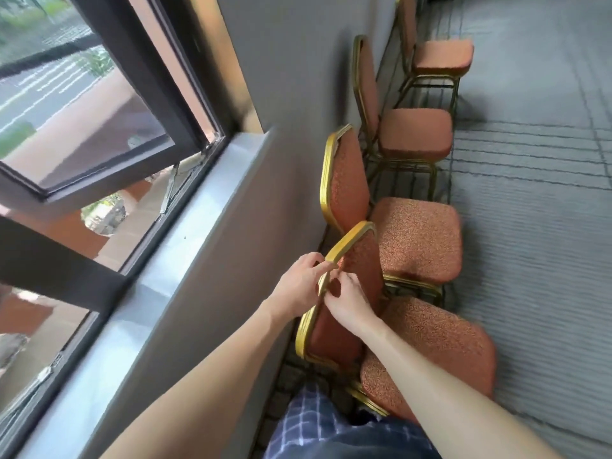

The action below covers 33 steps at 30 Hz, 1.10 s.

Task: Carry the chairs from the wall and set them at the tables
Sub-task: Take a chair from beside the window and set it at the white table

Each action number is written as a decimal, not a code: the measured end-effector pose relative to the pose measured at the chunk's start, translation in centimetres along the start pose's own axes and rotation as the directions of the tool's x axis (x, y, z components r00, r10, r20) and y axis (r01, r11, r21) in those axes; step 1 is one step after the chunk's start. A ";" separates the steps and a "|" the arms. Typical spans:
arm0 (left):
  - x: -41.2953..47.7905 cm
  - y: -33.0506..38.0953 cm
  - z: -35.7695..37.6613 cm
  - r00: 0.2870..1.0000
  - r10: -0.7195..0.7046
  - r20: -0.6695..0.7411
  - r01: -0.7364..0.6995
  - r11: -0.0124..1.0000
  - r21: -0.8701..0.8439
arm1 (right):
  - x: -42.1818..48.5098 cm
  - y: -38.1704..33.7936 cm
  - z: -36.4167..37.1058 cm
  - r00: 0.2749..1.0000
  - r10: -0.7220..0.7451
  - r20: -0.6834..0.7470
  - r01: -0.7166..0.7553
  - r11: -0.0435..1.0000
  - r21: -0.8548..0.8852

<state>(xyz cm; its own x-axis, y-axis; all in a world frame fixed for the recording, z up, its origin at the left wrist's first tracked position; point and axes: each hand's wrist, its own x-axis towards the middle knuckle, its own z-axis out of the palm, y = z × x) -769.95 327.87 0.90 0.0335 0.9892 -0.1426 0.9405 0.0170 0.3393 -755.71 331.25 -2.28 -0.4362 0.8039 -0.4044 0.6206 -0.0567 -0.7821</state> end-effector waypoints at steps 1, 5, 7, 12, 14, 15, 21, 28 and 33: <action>1.1 -0.1 -0.3 0.998 0.029 0.048 -0.029 0.999 0.019 | 0.8 0.1 0.1 1.000 0.027 -0.011 -0.027 1.000 0.010; 4.2 -0.8 -0.7 0.967 0.092 0.236 -0.110 0.992 0.064 | 3.2 0.0 1.0 0.982 0.161 -0.093 -0.150 0.982 0.118; 5.3 -1.6 -0.4 0.955 0.136 0.265 -0.173 0.978 0.119 | 3.8 -0.5 1.8 0.967 0.226 -0.119 -0.205 0.964 0.170; 8.1 -3.0 0.6 0.904 0.234 0.358 -0.376 0.834 0.404 | 5.4 -0.2 4.4 0.931 0.284 -0.231 -0.293 0.956 -0.004; 9.0 -3.5 0.8 0.885 0.237 0.401 -0.429 0.751 0.502 | 5.7 -0.6 5.1 0.895 0.301 -0.329 -0.334 0.941 -0.046; 9.4 -3.9 1.0 0.871 0.245 0.426 -0.455 0.729 0.511 | 5.7 -0.9 5.6 0.870 0.312 -0.381 -0.363 0.929 -0.069; 11.5 -5.5 1.4 0.754 0.456 0.472 -0.653 0.592 0.472 | 5.6 -2.3 6.9 0.761 0.363 -0.539 -0.463 0.884 -0.059; 12.8 -2.6 2.0 0.582 0.742 0.333 -0.807 0.481 0.342 | 1.2 -1.4 5.5 0.712 0.312 -0.629 -0.421 0.907 -0.027; 13.0 4.2 3.9 0.445 0.890 0.102 -0.883 0.418 0.213 | -3.3 0.0 1.8 0.561 0.387 -0.732 -0.540 0.841 0.032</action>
<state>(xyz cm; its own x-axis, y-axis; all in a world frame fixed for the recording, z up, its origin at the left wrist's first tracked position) -764.21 340.25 -3.14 0.8859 0.4409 0.1438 0.4354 -0.8975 0.0699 -755.42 327.56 -1.77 0.4727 0.8620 -0.1829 0.7365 -0.5004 -0.4551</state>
